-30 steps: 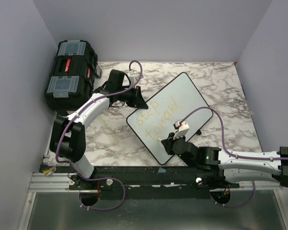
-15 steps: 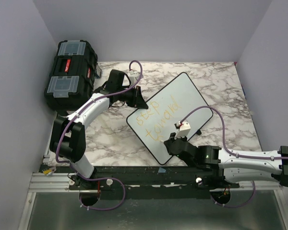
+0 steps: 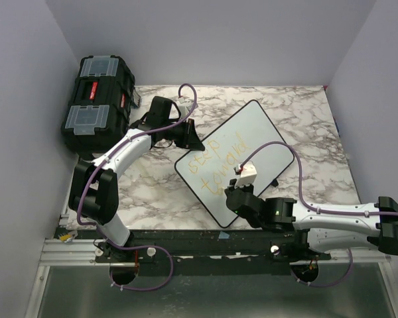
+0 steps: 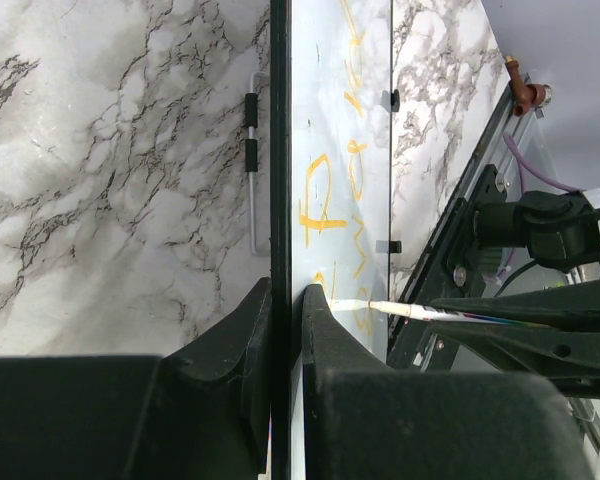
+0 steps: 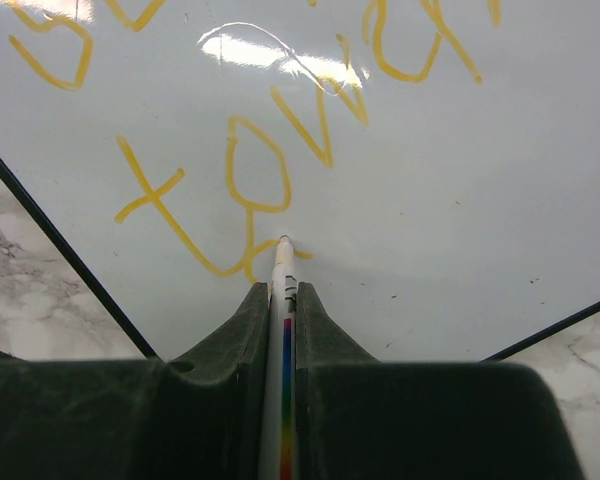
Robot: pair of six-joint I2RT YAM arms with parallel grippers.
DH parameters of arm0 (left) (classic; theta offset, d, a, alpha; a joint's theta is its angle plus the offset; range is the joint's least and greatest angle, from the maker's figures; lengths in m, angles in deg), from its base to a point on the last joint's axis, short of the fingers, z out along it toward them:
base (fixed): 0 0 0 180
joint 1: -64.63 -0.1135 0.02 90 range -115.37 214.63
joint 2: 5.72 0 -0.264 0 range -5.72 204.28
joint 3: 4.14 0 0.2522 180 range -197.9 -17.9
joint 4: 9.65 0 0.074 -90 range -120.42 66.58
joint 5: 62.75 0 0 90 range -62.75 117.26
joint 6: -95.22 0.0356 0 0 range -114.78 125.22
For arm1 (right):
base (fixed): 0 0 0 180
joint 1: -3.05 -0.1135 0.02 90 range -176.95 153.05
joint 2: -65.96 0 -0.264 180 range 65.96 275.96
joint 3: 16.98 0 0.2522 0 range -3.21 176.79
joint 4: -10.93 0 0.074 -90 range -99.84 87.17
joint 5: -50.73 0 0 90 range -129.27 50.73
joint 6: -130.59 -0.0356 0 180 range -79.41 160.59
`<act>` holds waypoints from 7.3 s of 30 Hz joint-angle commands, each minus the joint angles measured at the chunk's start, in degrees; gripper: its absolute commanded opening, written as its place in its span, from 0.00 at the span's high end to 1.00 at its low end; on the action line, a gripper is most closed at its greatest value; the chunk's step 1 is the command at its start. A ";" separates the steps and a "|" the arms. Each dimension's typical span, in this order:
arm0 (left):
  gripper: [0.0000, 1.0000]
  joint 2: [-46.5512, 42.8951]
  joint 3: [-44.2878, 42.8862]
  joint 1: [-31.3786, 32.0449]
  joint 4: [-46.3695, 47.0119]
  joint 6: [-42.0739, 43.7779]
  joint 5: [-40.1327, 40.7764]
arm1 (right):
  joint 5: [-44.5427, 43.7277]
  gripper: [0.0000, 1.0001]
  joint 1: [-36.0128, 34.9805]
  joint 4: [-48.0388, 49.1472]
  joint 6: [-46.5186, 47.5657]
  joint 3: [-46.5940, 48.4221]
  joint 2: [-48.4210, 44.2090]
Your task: Write a sentence on the whiteboard
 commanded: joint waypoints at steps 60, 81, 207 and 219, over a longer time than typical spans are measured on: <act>1.00 -1.20 0.42 0.30 0.84 4.99 4.57 | -2.45 0.99 -0.26 -13.37 -10.72 -0.29 -8.32; 1.00 -1.64 0.78 0.33 0.88 4.94 4.35 | -2.44 0.99 -0.22 -8.28 -4.89 2.10 -4.52; 1.00 1.87 -4.59 6.19 -3.30 6.83 4.41 | -1.46 0.99 1.21 -10.24 -10.93 2.49 -1.14; 1.00 1.96 -4.47 6.19 -3.16 6.83 4.40 | -5.69 0.99 1.27 -10.04 -10.48 4.70 1.22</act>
